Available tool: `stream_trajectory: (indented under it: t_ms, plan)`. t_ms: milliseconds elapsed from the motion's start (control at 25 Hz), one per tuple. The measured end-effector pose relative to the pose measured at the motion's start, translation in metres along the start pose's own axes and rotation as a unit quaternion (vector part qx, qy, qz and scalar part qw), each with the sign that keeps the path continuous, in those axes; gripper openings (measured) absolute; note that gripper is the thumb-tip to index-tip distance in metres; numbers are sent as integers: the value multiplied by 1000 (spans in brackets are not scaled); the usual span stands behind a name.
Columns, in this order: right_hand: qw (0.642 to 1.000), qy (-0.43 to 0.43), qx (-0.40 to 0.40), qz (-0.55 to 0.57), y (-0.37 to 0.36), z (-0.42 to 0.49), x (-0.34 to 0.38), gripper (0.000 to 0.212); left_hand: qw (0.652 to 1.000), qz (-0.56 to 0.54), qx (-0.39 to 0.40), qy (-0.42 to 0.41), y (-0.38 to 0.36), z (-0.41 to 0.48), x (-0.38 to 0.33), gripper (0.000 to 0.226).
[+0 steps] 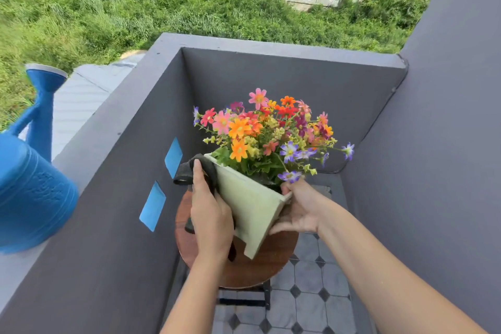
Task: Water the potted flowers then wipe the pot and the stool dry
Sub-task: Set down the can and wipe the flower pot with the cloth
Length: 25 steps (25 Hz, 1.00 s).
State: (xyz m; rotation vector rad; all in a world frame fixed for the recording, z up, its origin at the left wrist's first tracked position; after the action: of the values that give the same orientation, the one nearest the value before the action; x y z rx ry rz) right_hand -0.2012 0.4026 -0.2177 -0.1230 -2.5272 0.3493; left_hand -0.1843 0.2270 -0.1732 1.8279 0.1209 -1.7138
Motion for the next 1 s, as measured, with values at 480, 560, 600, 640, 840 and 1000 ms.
stream_trajectory:
  t_ms: [480,560,600,640,840,1000]
  plan:
    - [994,2,-34,-104,27,-13,1,52,986,-62,147,52,9,16,24,61]
    - [993,19,-36,-111,22,-18,-3,67,989,-48,121,62,11,13,28,59]
    - [992,39,-39,-111,19,-20,-4,74,991,-46,111,65,12,11,29,59]
    - [991,63,-49,-105,16,-22,-5,80,992,-47,98,68,13,8,30,59]
    - [981,126,-141,-53,20,-13,-12,108,995,-68,57,54,18,-9,13,66]
    - [957,206,-206,-3,25,-15,-7,55,995,-96,21,33,22,-30,-5,62]
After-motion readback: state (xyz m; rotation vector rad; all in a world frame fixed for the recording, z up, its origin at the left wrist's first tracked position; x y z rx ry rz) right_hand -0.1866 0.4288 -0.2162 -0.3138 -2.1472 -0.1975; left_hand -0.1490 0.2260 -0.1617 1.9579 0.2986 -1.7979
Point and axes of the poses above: each hand's wrist, its own z-axis towards the middle knuckle, its own y-axis out of the back of the hand, x = y × z, the point moved 8 cm from there along z, towards the middle knuckle
